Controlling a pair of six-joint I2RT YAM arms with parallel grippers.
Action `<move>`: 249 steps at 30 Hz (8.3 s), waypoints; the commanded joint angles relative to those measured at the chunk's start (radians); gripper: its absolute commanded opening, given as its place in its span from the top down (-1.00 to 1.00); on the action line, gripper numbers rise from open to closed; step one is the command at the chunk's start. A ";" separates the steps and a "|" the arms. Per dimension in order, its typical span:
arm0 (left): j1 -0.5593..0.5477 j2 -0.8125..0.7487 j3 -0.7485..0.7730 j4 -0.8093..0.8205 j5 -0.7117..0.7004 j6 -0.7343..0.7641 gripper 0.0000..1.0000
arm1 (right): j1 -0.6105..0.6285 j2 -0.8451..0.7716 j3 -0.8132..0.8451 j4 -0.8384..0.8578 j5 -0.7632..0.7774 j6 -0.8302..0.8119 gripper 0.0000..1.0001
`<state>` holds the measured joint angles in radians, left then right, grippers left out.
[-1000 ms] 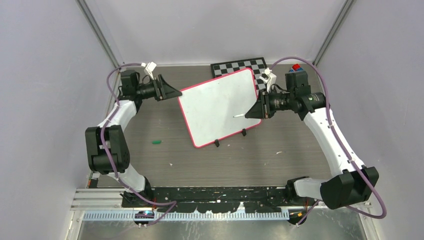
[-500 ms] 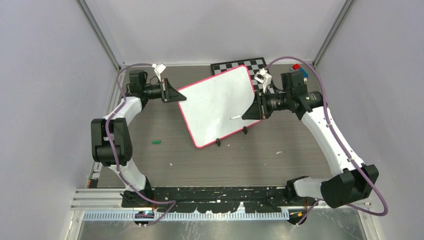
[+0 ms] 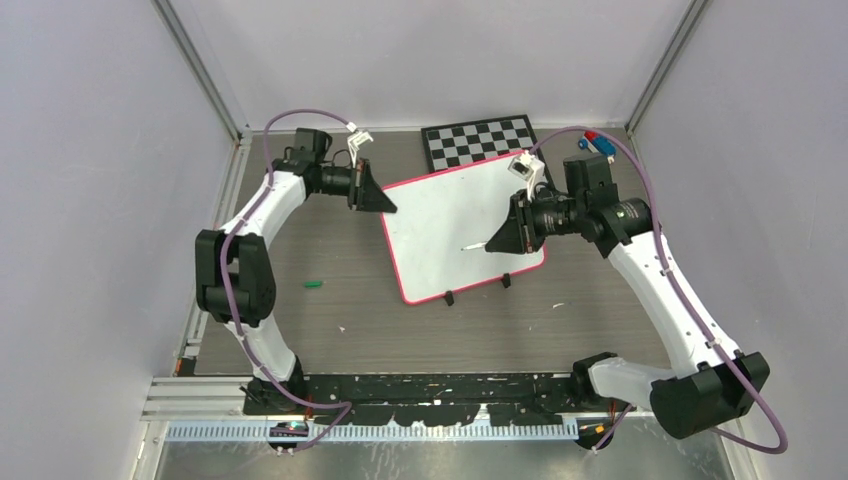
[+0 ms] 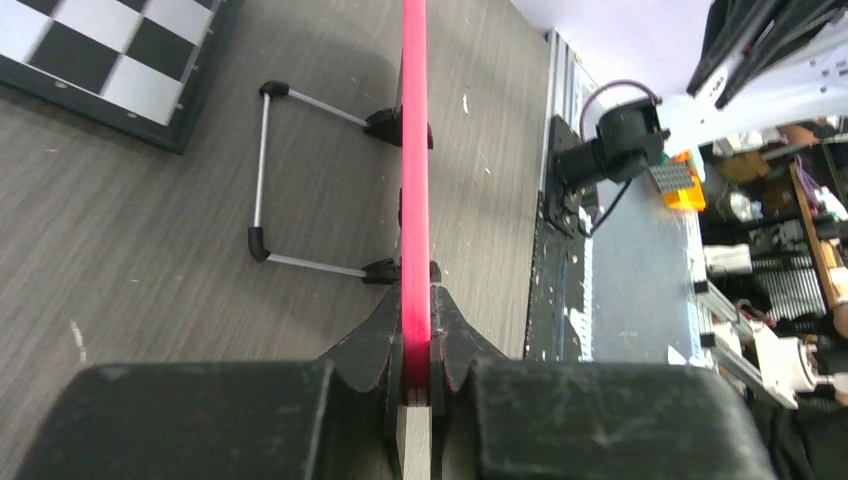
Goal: Write a sentence on the whiteboard
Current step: Move the whiteboard to the center of the board, then write a sentence on the whiteboard.
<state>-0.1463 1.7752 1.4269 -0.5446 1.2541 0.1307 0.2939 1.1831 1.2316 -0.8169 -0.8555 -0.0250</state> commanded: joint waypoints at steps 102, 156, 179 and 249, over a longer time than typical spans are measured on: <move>-0.018 -0.228 -0.326 0.341 -0.075 -0.307 1.00 | 0.419 0.304 0.158 0.396 0.616 0.151 1.00; -0.018 -0.235 -0.322 0.321 -0.076 -0.295 1.00 | 0.428 0.319 0.209 0.331 0.712 0.126 1.00; -0.021 -0.239 -0.320 0.319 -0.079 -0.299 1.00 | 0.428 0.306 0.248 0.340 0.671 0.139 0.99; -0.024 -0.224 -0.311 0.302 -0.077 -0.290 1.00 | 0.429 0.325 0.302 0.298 0.721 0.104 0.99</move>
<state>-0.1577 1.5612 1.1049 -0.2256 1.1450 -0.1673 0.7246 1.5494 1.4963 -0.5354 -0.1326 0.0917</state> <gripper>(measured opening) 0.104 0.193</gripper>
